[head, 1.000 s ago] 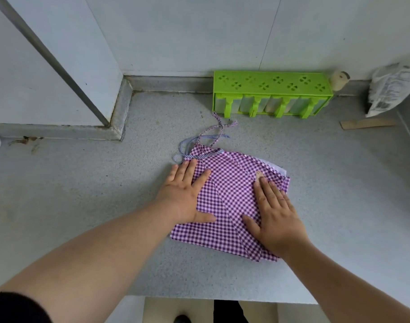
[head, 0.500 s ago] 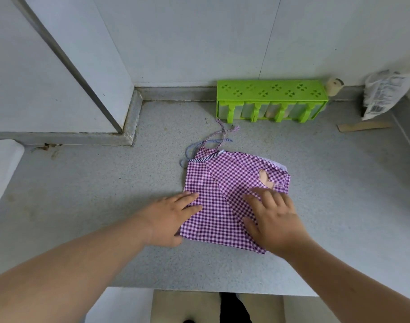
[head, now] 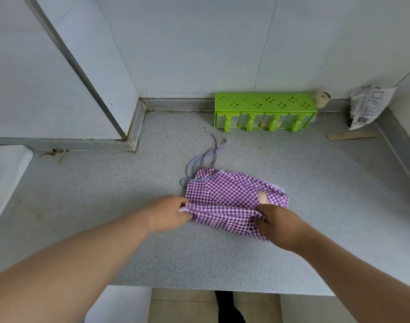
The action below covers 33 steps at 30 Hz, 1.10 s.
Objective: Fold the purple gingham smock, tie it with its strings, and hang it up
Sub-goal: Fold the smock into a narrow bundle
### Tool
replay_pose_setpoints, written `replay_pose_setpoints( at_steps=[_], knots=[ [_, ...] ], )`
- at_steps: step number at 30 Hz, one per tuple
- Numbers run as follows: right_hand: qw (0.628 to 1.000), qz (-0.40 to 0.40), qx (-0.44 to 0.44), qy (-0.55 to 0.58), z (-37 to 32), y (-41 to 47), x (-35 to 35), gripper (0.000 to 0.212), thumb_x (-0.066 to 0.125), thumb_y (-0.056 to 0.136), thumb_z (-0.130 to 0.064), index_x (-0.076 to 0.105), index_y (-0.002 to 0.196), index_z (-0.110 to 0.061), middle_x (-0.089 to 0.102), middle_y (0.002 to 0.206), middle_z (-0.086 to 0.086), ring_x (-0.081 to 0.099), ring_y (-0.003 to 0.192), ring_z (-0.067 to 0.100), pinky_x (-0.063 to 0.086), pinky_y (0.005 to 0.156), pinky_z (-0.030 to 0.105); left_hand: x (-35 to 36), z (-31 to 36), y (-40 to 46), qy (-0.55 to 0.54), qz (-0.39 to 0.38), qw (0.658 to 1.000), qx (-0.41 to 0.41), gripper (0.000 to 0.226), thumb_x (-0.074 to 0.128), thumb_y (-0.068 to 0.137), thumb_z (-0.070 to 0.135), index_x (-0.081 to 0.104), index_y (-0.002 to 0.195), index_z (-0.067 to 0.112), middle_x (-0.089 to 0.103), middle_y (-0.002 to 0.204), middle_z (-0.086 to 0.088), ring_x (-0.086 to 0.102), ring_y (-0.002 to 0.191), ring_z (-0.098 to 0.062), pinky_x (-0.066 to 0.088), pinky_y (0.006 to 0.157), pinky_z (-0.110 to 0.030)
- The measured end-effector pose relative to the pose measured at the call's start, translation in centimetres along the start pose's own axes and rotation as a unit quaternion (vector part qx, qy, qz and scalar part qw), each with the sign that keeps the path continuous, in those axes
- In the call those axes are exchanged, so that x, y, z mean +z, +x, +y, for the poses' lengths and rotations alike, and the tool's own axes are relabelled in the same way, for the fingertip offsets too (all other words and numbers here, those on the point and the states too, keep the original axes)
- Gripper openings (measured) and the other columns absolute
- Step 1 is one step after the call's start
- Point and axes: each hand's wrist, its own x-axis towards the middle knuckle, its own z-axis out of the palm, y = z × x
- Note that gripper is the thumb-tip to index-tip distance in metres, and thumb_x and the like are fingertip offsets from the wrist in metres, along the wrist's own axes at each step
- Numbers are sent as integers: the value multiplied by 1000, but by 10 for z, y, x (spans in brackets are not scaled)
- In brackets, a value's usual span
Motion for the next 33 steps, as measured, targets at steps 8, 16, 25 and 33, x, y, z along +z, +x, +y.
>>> replay_pose_setpoints(
  at_steps=[8, 16, 25, 33],
  knots=[
    [971, 17, -48, -232, -22, 3, -35, 91, 44, 82, -87, 33, 153, -31, 59, 144, -6, 58, 129, 19, 41, 115, 43, -5, 8, 12, -196, -31, 973, -120, 72, 57, 83, 78, 63, 138, 33, 72, 127, 11, 67, 117, -15, 51, 111, -44],
    [973, 47, -63, -216, -31, 65, 0, 40, 37, 106, -41, 53, 136, -20, 53, 140, 3, 52, 129, 27, 40, 113, 46, 7, 32, 19, -357, -50, 914, -184, 25, 47, 111, 40, 58, 126, 23, 69, 113, 6, 66, 106, -16, 47, 111, -38],
    [992, 47, -60, -98, -1, 93, 21, 39, 36, 108, -43, 47, 143, -31, 40, 153, -7, 27, 148, 23, 18, 125, 47, -13, -8, 28, 132, 71, 989, -1, 73, 59, 101, 26, 26, 166, 32, 27, 172, 10, 27, 157, -19, 27, 128, -42],
    [992, 46, -58, -106, 2, 95, 21, 38, 36, 107, -45, 47, 141, -30, 41, 149, -8, 29, 144, 23, 21, 122, 47, -23, -18, 42, 332, 138, 933, 26, 55, 54, 102, 39, 45, 154, 27, 49, 148, 1, 52, 130, -22, 44, 111, -42]
  ],
)
